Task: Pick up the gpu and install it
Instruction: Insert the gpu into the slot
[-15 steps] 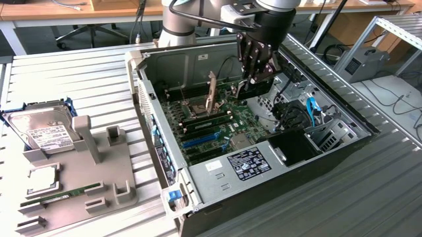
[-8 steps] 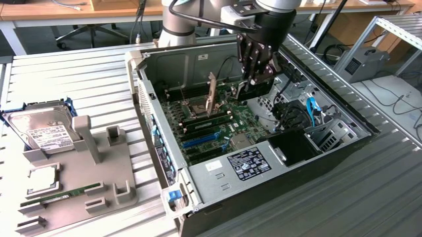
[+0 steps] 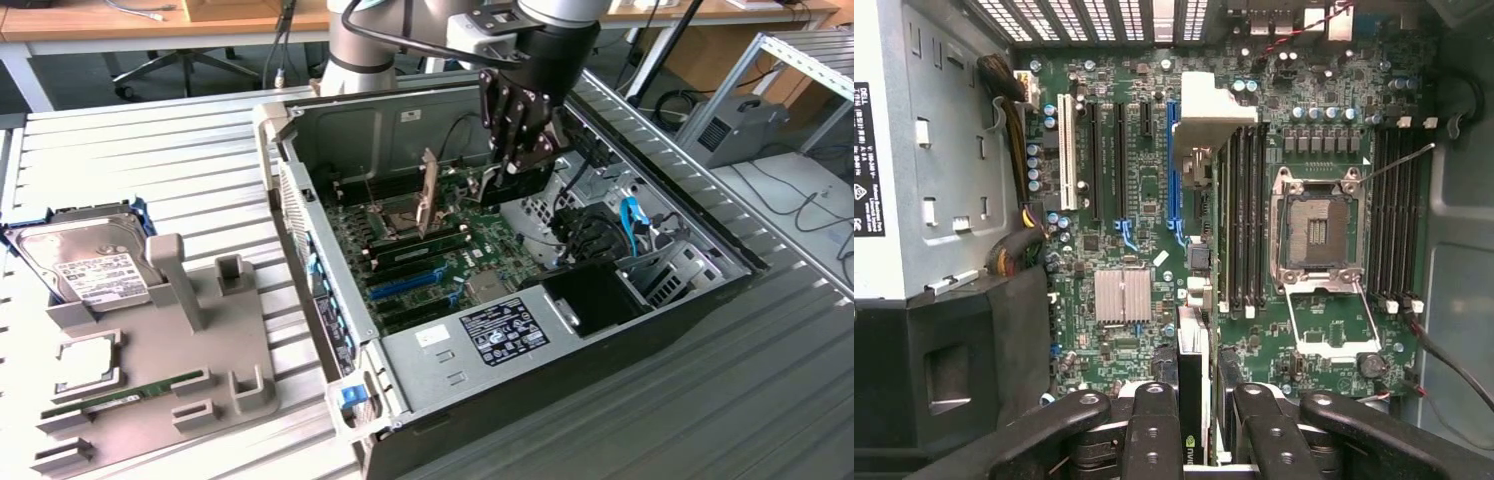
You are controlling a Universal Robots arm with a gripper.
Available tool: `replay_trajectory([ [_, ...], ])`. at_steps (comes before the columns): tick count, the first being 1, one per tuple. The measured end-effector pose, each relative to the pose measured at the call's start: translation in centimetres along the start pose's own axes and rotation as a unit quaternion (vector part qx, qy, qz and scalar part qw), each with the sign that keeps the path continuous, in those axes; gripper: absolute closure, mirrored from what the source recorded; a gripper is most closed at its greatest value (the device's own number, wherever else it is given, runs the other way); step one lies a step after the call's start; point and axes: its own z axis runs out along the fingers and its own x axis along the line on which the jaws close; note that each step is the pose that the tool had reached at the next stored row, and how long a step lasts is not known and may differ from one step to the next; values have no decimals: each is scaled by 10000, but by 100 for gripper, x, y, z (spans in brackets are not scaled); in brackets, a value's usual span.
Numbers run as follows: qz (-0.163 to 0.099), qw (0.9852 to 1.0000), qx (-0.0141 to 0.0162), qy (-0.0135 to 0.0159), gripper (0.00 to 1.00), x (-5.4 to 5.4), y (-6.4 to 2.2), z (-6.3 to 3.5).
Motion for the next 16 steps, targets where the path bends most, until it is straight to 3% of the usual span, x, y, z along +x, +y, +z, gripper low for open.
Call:
replay_trajectory([
  [16, 0, 10000, 0, 0, 74, 24, 35, 9],
])
